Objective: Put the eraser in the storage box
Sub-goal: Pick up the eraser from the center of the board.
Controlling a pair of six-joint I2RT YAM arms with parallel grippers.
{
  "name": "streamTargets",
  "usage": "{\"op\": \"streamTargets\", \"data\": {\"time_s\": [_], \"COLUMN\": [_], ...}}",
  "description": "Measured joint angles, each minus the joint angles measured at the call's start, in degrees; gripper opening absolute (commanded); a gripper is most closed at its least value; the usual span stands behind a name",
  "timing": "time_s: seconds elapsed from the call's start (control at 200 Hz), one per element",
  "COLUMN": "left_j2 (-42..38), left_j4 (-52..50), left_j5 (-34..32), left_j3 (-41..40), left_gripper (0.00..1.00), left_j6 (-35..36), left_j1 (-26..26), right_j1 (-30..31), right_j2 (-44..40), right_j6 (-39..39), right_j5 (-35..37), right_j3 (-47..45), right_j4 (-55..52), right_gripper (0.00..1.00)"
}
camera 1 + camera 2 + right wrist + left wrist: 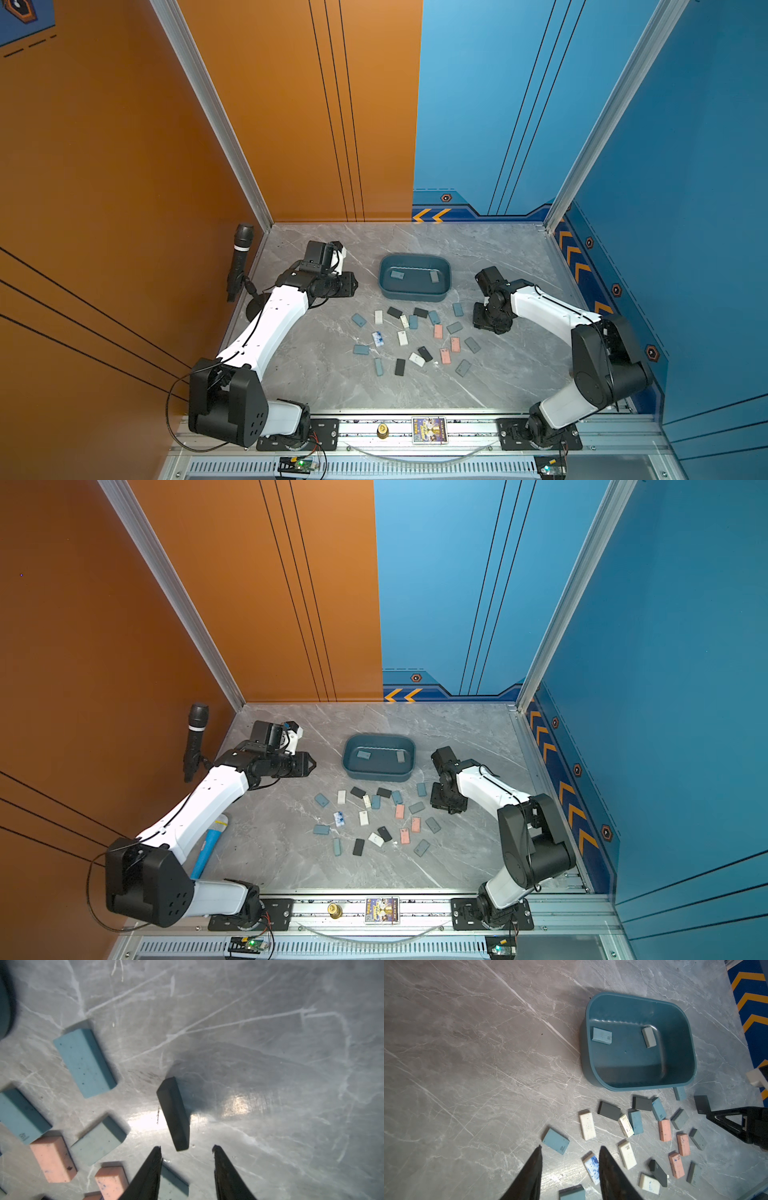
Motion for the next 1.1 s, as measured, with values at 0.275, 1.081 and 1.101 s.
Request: {"op": "streamTargets", "data": {"time_s": [0.275,1.081,1.101], "left_j2": [-0.02,-0.02,-0.02], "left_j4": [1.20,1.25,1.29], "left_j5": [0.46,1.49,1.64], "left_j3": [-0.02,-0.09,-0.13], "left_gripper": [0.45,0.45,0.45], "left_j6": [-0.02,-0.61,-0.63], "left_j1": [0.72,1.66,1.70], "right_j1": [0.00,9.29,9.77], "right_j2": [5.07,6.78,7.52], "right_j6": [0.09,-0.52,-0.57], "right_j5": [0.92,2.19,1.97], "right_j3": [3.96,31.12,32.94], "right_j4": [0.04,-6.93,-6.95], "right_gripper": [0.14,0.01,0.01]}}
